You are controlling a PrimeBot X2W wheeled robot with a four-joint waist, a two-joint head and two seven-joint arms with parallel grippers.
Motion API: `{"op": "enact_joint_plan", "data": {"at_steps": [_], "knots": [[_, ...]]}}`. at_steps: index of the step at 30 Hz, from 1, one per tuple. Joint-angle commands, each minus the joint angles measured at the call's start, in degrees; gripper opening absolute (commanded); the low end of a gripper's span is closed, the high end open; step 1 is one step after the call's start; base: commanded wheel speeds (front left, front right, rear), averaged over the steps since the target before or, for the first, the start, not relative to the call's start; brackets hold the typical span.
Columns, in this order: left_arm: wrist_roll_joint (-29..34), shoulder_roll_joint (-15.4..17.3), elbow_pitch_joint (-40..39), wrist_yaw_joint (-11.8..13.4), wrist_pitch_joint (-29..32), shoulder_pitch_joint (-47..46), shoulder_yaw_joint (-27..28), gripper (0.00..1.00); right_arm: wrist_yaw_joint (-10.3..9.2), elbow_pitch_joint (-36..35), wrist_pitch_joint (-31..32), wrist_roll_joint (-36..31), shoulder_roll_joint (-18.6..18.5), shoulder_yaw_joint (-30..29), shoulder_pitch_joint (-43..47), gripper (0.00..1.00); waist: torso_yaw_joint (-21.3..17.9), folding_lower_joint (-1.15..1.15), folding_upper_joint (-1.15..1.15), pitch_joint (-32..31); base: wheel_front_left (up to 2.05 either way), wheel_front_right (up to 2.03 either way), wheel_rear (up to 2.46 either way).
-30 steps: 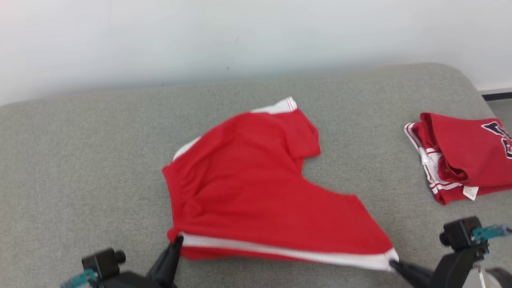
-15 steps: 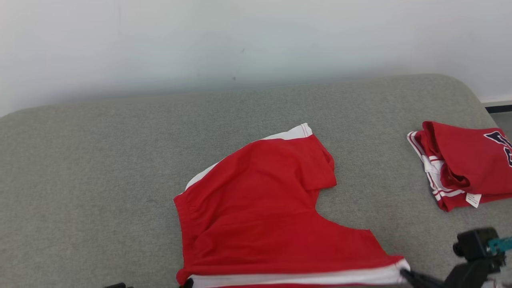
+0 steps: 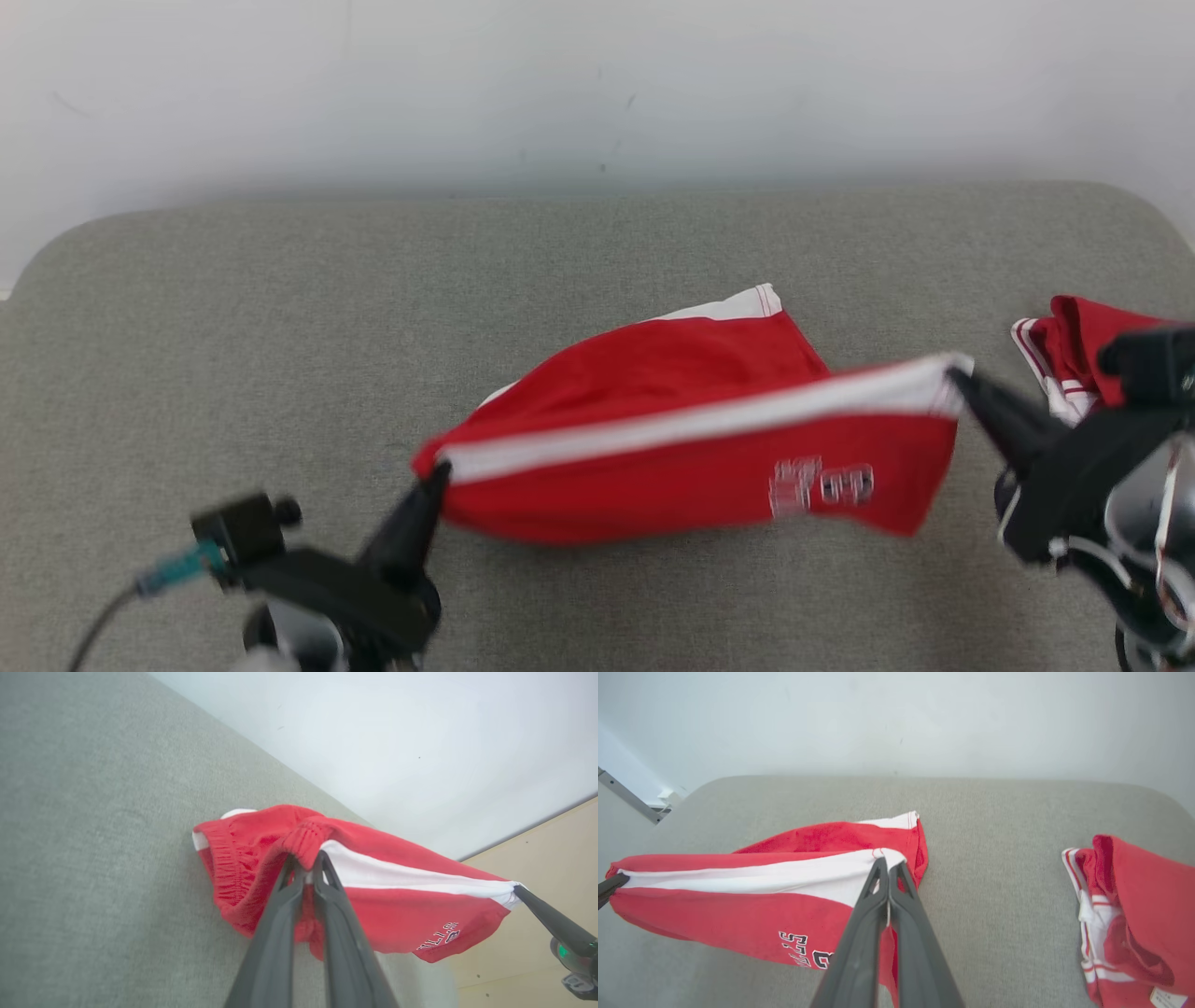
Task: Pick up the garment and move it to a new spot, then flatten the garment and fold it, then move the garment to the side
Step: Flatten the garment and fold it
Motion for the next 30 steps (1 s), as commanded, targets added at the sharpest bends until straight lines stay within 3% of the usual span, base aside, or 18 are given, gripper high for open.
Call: {"op": "enact_joint_plan", "data": {"at_steps": [1,10,14,23,30], "knots": [[0.1,0.5,0.4,-0.6,0.4,-4.4,1.4,0.00,-0.16,1.2,-3.6,-0.8,-1.0,0.4,-4.4,0.00,-0.1,0.00,-0.01,0.1,0.00,0.00,0.00],[0.0,5.3,1.7,-1.2,6.8,-25.5,6.7,0.00,-0.16,11.6,-18.6,-2.5,-2.1,7.6,-29.0,0.00,-4.8,0.00,-0.01,2.8,0.00,0.00,0.00],[-2.0,4.3,2.3,-0.7,6.0,-33.1,10.5,0.00,-0.17,18.3,-27.0,-4.7,-0.7,7.8,-38.7,0.00,-6.3,0.00,-0.01,4.9,0.00,0.00,0.00],[-0.5,4.6,6.3,-0.2,9.5,-43.2,9.6,0.00,-0.16,30.6,-31.4,-5.3,0.7,12.1,-51.2,0.00,-8.5,0.00,-0.01,11.2,0.00,0.00,0.00],[1.5,4.8,9.8,1.7,9.4,-55.1,11.1,0.00,-0.17,40.0,-35.5,-6.4,2.5,11.1,-64.0,0.00,-10.1,0.00,-0.01,22.6,0.00,0.00,0.00]]}}
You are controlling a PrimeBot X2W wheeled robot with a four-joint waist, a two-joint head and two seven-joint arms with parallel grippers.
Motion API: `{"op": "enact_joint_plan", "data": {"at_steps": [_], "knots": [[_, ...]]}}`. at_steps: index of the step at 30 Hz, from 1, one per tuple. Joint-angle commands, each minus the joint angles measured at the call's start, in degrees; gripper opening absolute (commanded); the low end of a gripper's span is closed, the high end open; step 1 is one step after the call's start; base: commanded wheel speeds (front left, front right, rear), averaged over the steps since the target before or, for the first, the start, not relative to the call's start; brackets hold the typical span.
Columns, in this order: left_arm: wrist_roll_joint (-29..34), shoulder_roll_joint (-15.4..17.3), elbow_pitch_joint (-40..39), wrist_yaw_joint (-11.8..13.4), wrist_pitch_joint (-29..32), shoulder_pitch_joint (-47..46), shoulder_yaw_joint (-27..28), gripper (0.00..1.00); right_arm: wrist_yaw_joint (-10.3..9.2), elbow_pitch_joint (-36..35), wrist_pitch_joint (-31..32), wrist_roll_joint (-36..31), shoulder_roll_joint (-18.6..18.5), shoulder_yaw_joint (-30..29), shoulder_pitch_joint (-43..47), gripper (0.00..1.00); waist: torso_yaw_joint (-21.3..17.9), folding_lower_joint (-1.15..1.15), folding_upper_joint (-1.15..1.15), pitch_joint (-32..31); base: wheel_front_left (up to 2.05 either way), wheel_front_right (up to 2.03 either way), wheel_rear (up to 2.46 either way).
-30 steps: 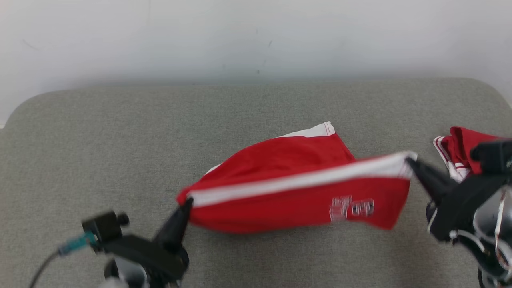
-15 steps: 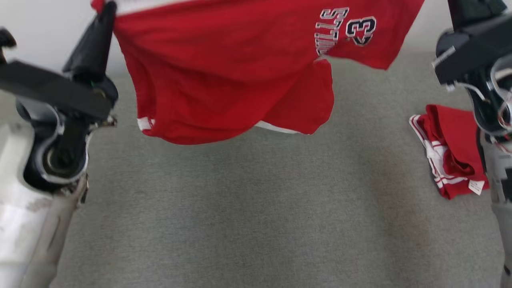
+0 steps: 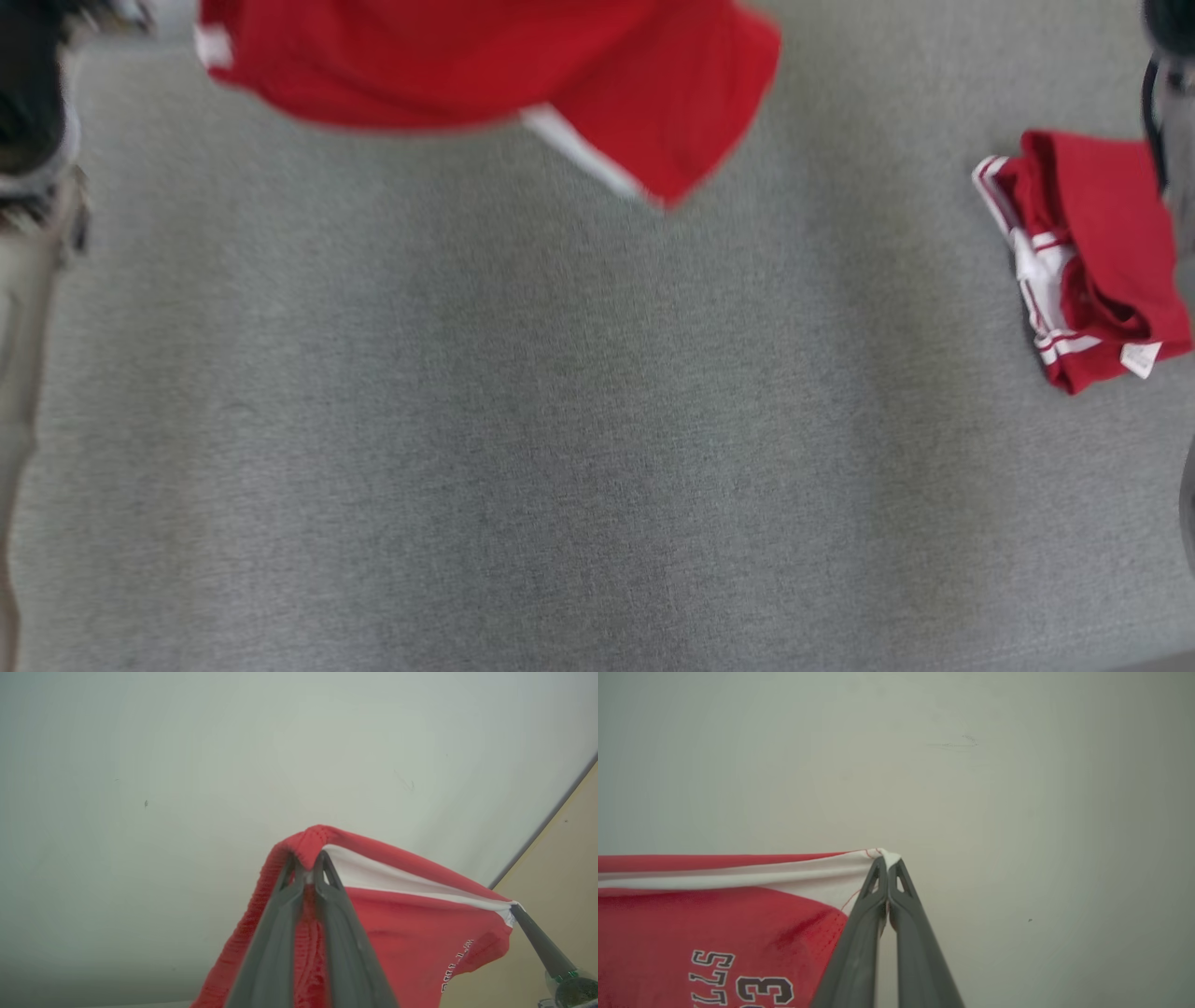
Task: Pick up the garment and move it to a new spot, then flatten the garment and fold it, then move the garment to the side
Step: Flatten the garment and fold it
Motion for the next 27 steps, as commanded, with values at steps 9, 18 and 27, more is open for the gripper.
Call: {"op": "enact_joint_plan", "data": {"at_steps": [9,18,27], "knots": [[5.3,-0.4,6.3,-1.9,-11.1,-16.3,3.8,0.00,-0.26,10.9,-18.2,-8.5,4.6,-9.6,-17.9,0.00,-3.6,-0.02,-0.01,17.9,0.00,0.00,0.00],[6.6,-4.1,11.8,-10.6,-18.0,-13.8,1.3,0.00,-0.18,7.8,-20.9,-14.1,5.6,-3.2,-14.9,0.00,-2.0,-0.02,-0.01,22.4,0.00,0.00,0.00],[2.1,-1.8,5.7,-12.6,-18.6,-0.7,-1.1,0.00,-0.18,-4.1,-20.9,-6.3,-3.2,8.6,-0.9,0.00,-0.3,-0.02,-0.01,16.6,0.00,0.00,0.00]]}}
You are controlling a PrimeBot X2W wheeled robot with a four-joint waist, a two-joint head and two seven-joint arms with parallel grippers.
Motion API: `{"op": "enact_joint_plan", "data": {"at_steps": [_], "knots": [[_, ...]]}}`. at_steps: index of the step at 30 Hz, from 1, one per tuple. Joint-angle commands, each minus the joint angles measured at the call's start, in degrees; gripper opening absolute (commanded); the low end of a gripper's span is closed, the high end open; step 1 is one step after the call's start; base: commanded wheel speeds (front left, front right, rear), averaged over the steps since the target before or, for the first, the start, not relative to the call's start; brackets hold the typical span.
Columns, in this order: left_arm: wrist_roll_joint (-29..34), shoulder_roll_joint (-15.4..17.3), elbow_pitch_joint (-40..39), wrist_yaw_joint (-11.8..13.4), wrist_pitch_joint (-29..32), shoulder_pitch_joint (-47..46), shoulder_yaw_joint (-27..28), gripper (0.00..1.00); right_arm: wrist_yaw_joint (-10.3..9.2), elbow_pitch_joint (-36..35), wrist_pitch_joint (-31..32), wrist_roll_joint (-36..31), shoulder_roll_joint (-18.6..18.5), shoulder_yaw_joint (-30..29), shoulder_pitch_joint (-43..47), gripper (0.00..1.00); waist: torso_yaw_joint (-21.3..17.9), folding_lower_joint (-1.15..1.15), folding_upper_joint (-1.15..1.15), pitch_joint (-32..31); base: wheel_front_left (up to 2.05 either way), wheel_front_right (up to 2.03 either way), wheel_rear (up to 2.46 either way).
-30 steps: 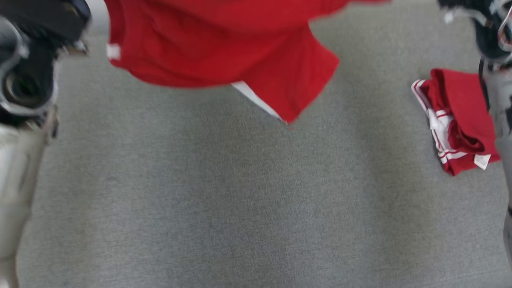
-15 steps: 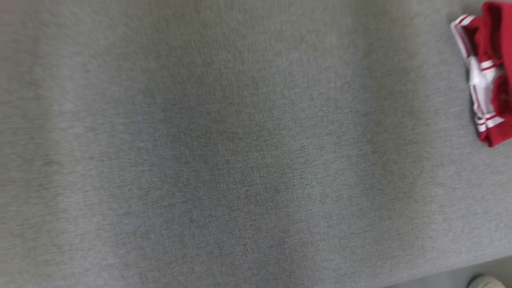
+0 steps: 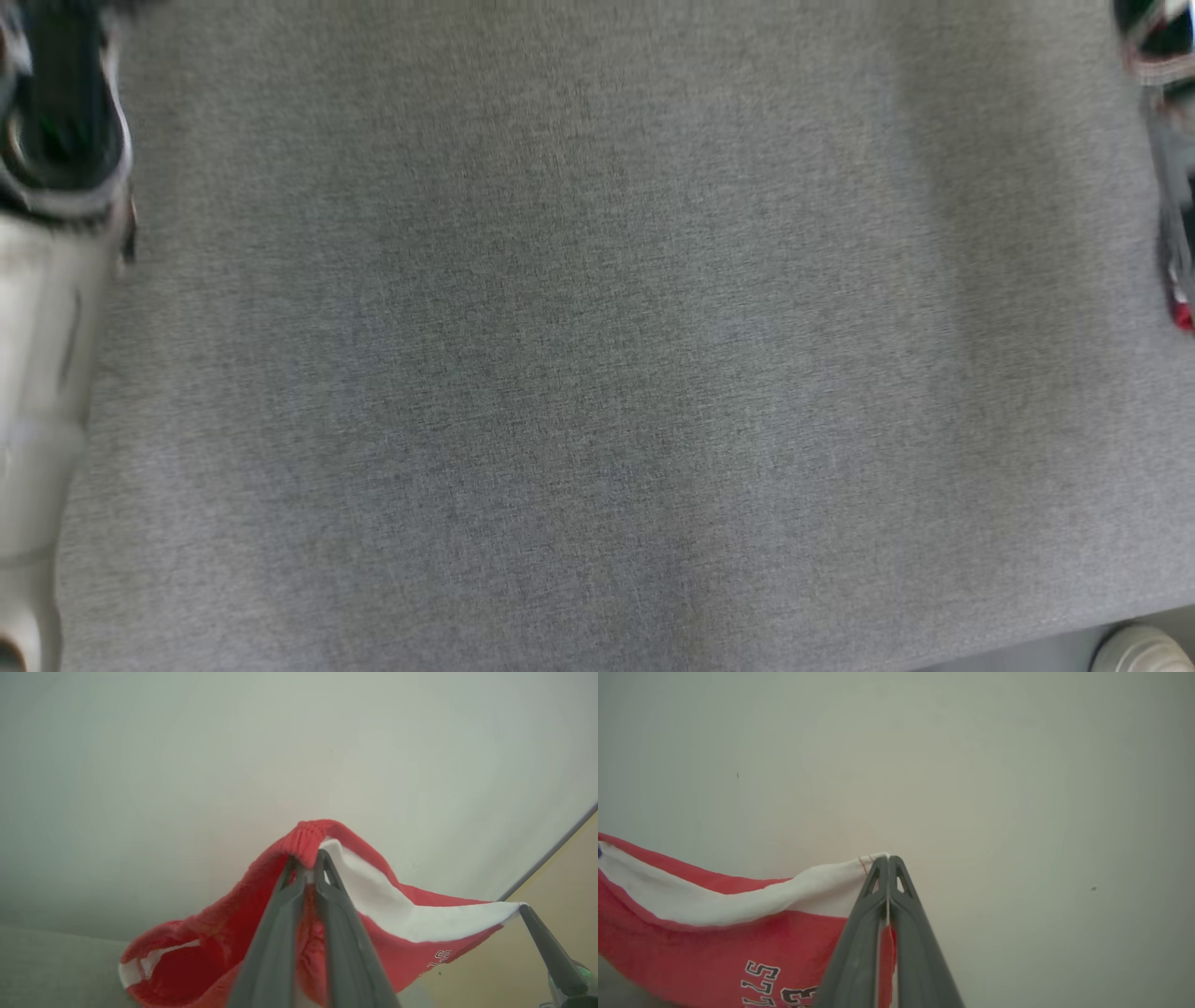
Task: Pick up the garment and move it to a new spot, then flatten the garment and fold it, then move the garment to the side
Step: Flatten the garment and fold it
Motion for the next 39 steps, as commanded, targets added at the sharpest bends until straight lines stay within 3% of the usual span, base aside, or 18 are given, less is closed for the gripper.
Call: {"op": "enact_joint_plan", "data": {"at_steps": [1,7,14,20,25,30,37,39], "knots": [[-1.3,1.1,-1.8,-0.1,-0.2,3.4,-0.3,0.00,-0.18,-1.5,-0.2,1.9,-1.5,1.0,3.1,0.00,1.3,0.01,-0.01,-4.2,0.00,0.00,0.00],[-4.6,3.7,-7.3,-0.1,0.2,13.4,-1.6,0.00,-0.18,-7.0,2.9,7.2,-6.2,3.0,12.4,0.00,1.5,0.01,-0.01,-10.0,0.00,0.00,0.00],[-8.1,5.8,-9.8,0.0,1.3,26.0,-2.7,0.00,-0.18,-17.5,17.8,13.4,-9.4,1.3,28.0,0.00,1.5,0.01,-0.01,-18.1,0.00,0.00,0.00],[-6.8,6.0,-10.8,1.2,1.5,34.4,-5.5,0.00,-0.18,-25.1,33.6,16.1,-10.2,-3.8,42.4,0.00,1.9,0.01,-0.01,-23.4,0.00,0.00,0.00],[-3.9,5.7,-11.1,3.5,0.7,41.0,-8.3,0.00,-0.18,-32.0,45.9,16.9,-9.4,-9.2,53.8,0.00,2.2,0.01,-0.01,-27.0,0.00,0.00,0.00],[-1.7,4.8,-12.1,5.1,-0.1,47.3,-10.5,0.00,-0.18,-38.8,55.5,16.4,-6.1,-15.0,63.4,0.00,2.6,0.01,-0.01,-29.4,0.00,0.00,0.00],[0.5,5.5,-13.4,7.7,0.9,54.8,-14.3,0.00,-0.18,-44.2,66.5,15.6,-3.0,-18.0,74.0,0.00,3.3,0.01,-0.01,-31.1,0.00,0.00,0.00],[2.1,7.0,-13.9,8.7,2.0,56.6,-15.8,0.00,-0.17,-44.6,69.8,15.3,-2.2,-18.8,77.0,0.00,3.8,0.01,-0.01,-31.6,0.00,0.00,0.00]]}}
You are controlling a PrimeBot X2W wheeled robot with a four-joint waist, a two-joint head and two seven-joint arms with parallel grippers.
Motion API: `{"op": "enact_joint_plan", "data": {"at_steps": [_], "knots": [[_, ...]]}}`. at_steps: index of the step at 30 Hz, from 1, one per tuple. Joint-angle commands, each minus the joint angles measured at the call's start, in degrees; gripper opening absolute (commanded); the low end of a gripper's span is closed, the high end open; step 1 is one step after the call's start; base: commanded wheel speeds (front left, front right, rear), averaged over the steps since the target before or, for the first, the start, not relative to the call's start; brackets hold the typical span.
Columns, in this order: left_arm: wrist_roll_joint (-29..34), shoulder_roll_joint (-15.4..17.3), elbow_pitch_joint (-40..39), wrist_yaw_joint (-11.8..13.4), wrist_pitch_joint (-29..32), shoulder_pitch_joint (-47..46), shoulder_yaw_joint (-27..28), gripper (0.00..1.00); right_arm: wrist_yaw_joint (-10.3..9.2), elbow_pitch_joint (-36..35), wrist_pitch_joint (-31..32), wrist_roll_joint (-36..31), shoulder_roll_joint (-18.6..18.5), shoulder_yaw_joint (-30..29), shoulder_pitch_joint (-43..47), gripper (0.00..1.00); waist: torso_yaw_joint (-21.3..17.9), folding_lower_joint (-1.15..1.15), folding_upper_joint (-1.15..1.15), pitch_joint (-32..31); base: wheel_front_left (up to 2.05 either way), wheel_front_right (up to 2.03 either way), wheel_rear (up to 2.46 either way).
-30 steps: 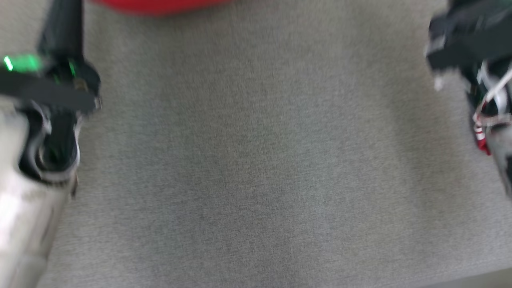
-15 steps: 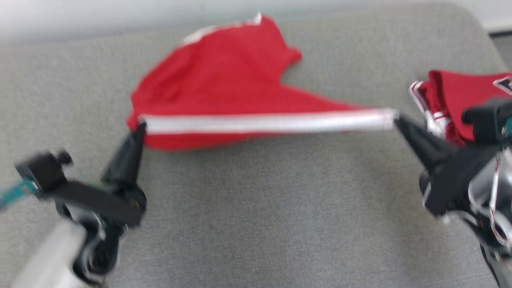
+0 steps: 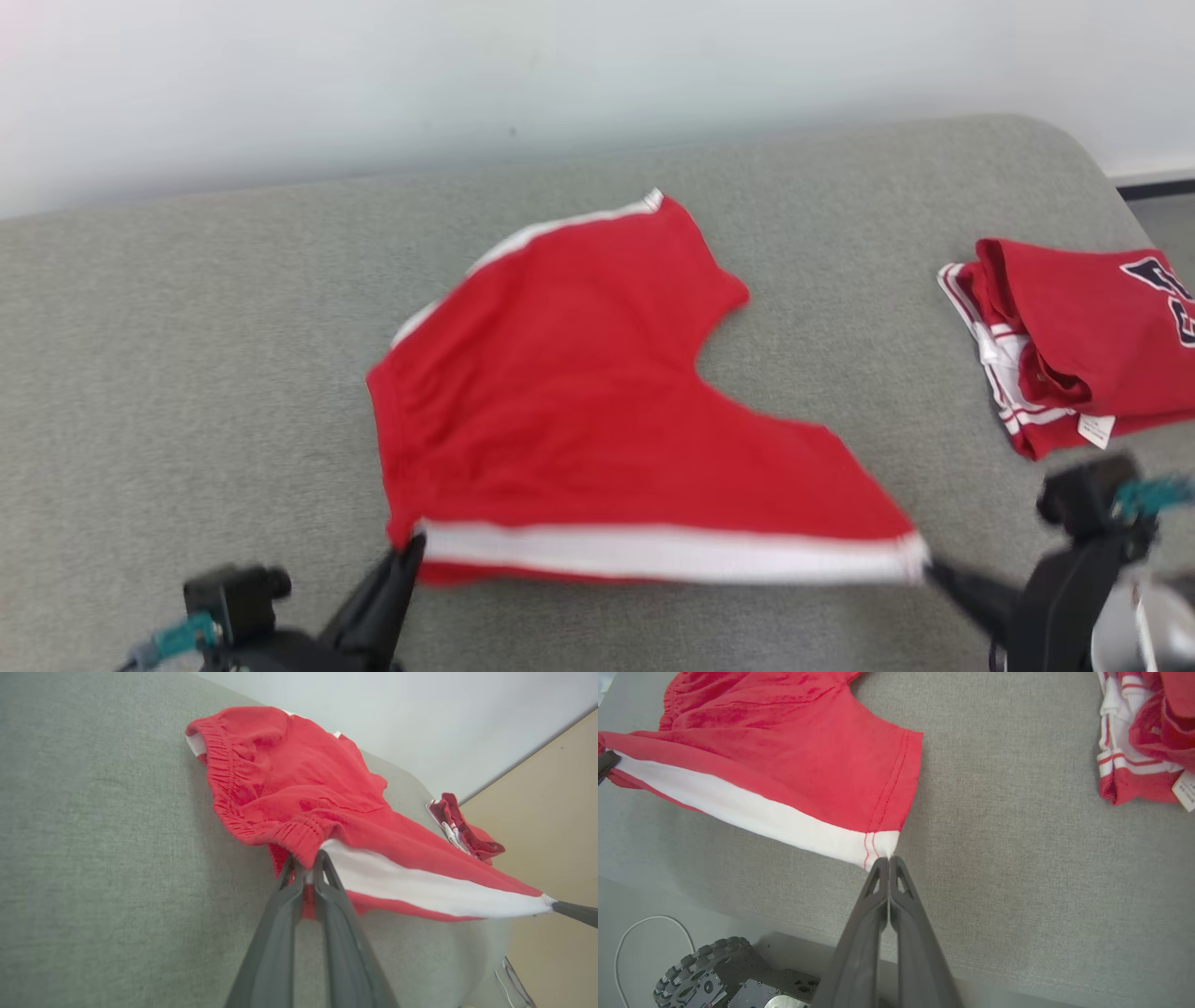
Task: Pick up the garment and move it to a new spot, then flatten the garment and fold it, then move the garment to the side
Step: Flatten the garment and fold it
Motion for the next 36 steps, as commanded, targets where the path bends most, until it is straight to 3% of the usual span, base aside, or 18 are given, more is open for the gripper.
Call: {"op": "enact_joint_plan", "data": {"at_steps": [1,8,14,18,22,36], "knots": [[1.3,1.6,-0.7,1.1,1.2,2.3,-1.2,0.00,-0.16,-0.5,3.1,-0.9,0.8,-0.9,3.2,0.00,1.0,0.01,0.01,-1.0,0.00,0.00,0.00],[-0.7,2.8,-4.9,3.9,5.2,9.1,-4.1,0.00,-0.16,-1.4,13.2,-2.6,4.1,-4.4,12.1,0.00,2.5,0.01,0.01,-1.7,0.00,0.00,0.00],[-1.8,1.7,-7.8,5.4,5.6,11.7,-4.7,0.00,-0.16,-4.0,14.3,-3.6,5.4,-5.7,12.4,0.00,3.7,0.01,0.01,-2.0,0.00,0.00,0.00],[-2.2,1.0,-8.5,5.6,5.0,11.0,-4.1,0.00,-0.16,-4.1,9.5,-3.5,2.7,-4.3,7.1,0.00,4.5,0.01,0.01,-1.9,0.00,0.00,0.00],[-2.5,0.1,-8.8,4.5,5.3,8.0,-3.5,0.00,-0.16,0.8,4.0,-4.1,-0.4,-1.4,-0.9,0.00,5.3,0.01,0.01,-1.3,0.00,0.00,0.00],[-1.6,-5.8,-1.0,4.0,4.6,-6.8,-0.7,0.00,-0.16,31.1,-19.3,-7.8,-1.4,8.5,-30.9,0.00,9.9,0.01,0.01,3.9,0.00,0.00,0.00]]}}
